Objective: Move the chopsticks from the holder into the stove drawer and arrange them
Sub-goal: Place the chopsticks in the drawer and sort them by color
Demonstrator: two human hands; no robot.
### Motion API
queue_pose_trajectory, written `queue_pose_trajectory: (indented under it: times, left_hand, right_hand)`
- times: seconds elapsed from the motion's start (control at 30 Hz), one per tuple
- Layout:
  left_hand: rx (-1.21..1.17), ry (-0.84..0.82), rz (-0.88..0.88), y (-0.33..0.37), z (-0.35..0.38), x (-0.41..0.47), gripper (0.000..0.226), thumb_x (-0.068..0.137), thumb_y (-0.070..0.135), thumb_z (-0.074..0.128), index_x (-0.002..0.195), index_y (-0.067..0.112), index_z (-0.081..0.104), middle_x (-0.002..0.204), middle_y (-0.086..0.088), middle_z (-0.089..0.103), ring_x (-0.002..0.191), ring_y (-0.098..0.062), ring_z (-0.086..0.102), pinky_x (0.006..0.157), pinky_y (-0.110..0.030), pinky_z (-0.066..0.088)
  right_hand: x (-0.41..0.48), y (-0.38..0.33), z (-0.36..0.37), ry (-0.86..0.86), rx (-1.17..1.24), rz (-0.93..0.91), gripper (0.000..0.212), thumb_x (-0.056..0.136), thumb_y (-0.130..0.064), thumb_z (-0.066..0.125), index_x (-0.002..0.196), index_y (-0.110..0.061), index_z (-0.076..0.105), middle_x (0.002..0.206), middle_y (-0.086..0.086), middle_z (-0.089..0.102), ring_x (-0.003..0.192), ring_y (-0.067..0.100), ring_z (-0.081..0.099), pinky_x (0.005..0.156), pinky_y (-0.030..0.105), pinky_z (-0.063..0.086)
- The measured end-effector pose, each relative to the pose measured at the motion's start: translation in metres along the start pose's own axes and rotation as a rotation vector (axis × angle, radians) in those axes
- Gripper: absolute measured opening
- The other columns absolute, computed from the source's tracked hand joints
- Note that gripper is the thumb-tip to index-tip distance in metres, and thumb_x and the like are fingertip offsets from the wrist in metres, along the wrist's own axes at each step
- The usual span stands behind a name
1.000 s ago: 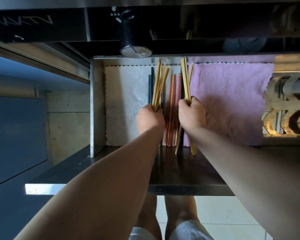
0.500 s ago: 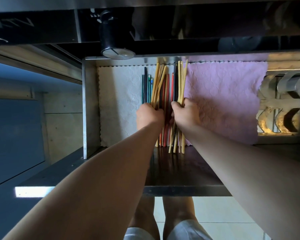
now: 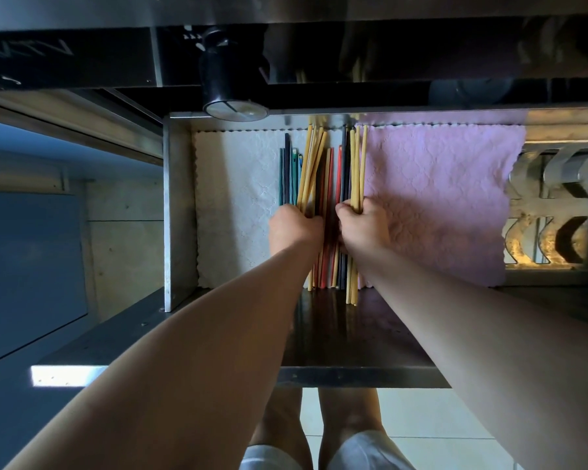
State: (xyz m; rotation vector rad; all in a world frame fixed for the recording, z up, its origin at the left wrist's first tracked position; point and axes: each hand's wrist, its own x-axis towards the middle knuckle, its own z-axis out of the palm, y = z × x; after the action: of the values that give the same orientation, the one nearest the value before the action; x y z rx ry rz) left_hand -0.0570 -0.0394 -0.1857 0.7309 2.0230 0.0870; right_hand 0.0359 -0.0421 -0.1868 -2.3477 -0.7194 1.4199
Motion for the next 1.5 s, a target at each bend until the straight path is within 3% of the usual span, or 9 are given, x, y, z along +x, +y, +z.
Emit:
queue_pose_trajectory:
  times: [0.17,0.37,0.53,0.7,0.87,1.0,1.23,1.37,1.5]
  left_hand:
    - [-0.052,0.019,0.008,0.000,-0.013,-0.005,0.017,0.086,0.025,0.058,0.083,0.009,0.061,0.066,-0.002,0.055,0.056,-0.019,0.053,0.047,-0.022,0.036]
    - [-0.053,0.008,0.036,-0.010,-0.032,-0.005,0.020,0.088,0.026,0.046,0.070,0.018,0.045,0.068,-0.001,0.051,0.060,-0.020,0.048,0.054,-0.028,0.035]
    - [-0.073,0.012,0.038,-0.016,-0.038,-0.004,0.023,0.089,0.023,0.044,0.067,0.017,0.041,0.067,0.000,0.049,0.059,-0.019,0.044,0.051,-0.029,0.031]
    - [-0.125,0.021,-0.011,-0.020,-0.043,-0.006,0.023,0.089,0.022,0.042,0.067,0.016,0.038,0.065,0.001,0.046,0.057,-0.019,0.041,0.050,-0.029,0.029]
    - [-0.155,0.015,-0.003,-0.021,-0.050,-0.005,0.021,0.092,0.020,0.042,0.072,0.015,0.043,0.066,0.001,0.048,0.053,-0.014,0.041,0.047,-0.026,0.030]
    - [-0.151,0.001,-0.003,-0.023,-0.054,-0.004,0.020,0.094,0.022,0.043,0.077,0.013,0.045,0.067,0.002,0.048,0.053,-0.012,0.041,0.045,-0.025,0.029]
    - [-0.168,-0.009,-0.017,-0.027,-0.055,-0.004,0.025,0.095,0.024,0.043,0.071,0.018,0.043,0.067,0.002,0.049,0.054,-0.012,0.043,0.047,-0.025,0.030]
    - [-0.175,-0.017,-0.022,-0.027,-0.055,-0.005,0.023,0.094,0.022,0.042,0.071,0.017,0.043,0.067,0.002,0.048,0.053,-0.012,0.042,0.046,-0.024,0.030]
    - [-0.170,-0.017,-0.012,-0.027,-0.055,-0.005,0.023,0.094,0.022,0.042,0.071,0.017,0.043,0.067,0.002,0.048,0.054,-0.013,0.042,0.047,-0.025,0.030]
  right_hand:
    - [0.001,-0.001,0.004,0.000,0.081,0.115,0.009,0.082,-0.026,0.069,0.076,-0.020,0.065,0.069,0.003,0.062,0.063,0.022,0.058,0.060,0.033,0.049]
    - [-0.005,-0.009,0.021,0.057,0.044,0.146,0.045,0.086,-0.031,0.068,0.124,-0.007,0.062,0.098,0.004,0.066,0.092,0.025,0.065,0.076,0.031,0.049]
    - [-0.013,-0.013,0.021,0.089,-0.135,0.084,0.034,0.092,-0.029,0.060,0.118,-0.007,0.065,0.114,0.013,0.068,0.104,0.031,0.063,0.076,0.031,0.047]
    - [-0.017,-0.014,0.027,0.114,-0.234,0.027,0.022,0.090,-0.025,0.057,0.099,-0.010,0.070,0.094,0.010,0.068,0.078,0.024,0.057,0.061,0.024,0.034]
    - [-0.019,-0.013,0.032,0.193,-0.279,0.004,0.025,0.092,-0.027,0.059,0.109,-0.008,0.064,0.109,0.013,0.068,0.103,0.034,0.063,0.075,0.032,0.046]
    - [-0.018,-0.011,0.027,0.198,-0.326,-0.023,0.025,0.093,-0.026,0.056,0.109,-0.008,0.063,0.109,0.016,0.068,0.105,0.036,0.062,0.082,0.037,0.050]
    - [-0.018,-0.013,0.026,0.208,-0.391,-0.078,0.021,0.091,-0.026,0.060,0.105,-0.011,0.067,0.102,0.017,0.068,0.098,0.037,0.063,0.078,0.037,0.054]
    - [-0.017,-0.019,0.024,0.194,-0.530,-0.114,0.020,0.093,-0.028,0.059,0.099,-0.010,0.064,0.103,0.015,0.066,0.096,0.036,0.062,0.067,0.032,0.042]
    - [-0.017,-0.024,0.030,0.166,-0.622,-0.134,0.024,0.094,-0.029,0.058,0.108,-0.010,0.067,0.104,0.014,0.068,0.098,0.037,0.064,0.070,0.034,0.046]
